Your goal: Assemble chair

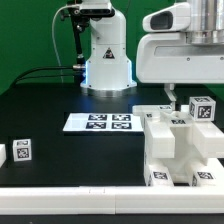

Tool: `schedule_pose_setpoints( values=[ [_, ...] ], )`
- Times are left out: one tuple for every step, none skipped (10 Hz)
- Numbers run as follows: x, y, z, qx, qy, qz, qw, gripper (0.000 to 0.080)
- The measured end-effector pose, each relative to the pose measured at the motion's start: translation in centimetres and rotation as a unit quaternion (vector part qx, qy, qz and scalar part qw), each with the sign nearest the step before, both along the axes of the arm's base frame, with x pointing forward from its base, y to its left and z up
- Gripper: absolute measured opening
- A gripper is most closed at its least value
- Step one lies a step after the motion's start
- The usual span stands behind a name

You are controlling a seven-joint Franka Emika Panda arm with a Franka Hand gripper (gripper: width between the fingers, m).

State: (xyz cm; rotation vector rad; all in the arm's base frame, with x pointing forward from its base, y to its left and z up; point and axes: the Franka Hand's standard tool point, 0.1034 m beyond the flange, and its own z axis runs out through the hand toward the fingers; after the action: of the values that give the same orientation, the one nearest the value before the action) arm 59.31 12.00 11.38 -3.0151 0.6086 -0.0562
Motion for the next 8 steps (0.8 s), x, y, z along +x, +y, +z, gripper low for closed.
schedule_pose_setpoints(
  values=[
    [0.01,-0.11,-0.02,0.000,0.000,0.001,1.000,0.0499],
    [-0.01,-0.06,-0.04,0.001,0.001,-0.016,1.000,0.0360],
    [-0.03,-0.05,-0.08,0.003,0.003,-0.050,0.999,0.0360],
    [-0.04,-0.11,-0.14,0.004,0.006,-0.087,0.996,0.0262],
    [-0.04,-0.19,-0.21,0.005,0.009,-0.126,0.992,0.0262],
    [-0.01,-0.23,-0.16,0.008,0.013,-0.189,0.982,0.0262],
    [-0.03,-0.04,-0.18,0.013,0.018,-0.281,0.960,0.0262],
    [0.12,0.07,-0.25,0.022,0.020,-0.395,0.918,0.0263]
  ],
)
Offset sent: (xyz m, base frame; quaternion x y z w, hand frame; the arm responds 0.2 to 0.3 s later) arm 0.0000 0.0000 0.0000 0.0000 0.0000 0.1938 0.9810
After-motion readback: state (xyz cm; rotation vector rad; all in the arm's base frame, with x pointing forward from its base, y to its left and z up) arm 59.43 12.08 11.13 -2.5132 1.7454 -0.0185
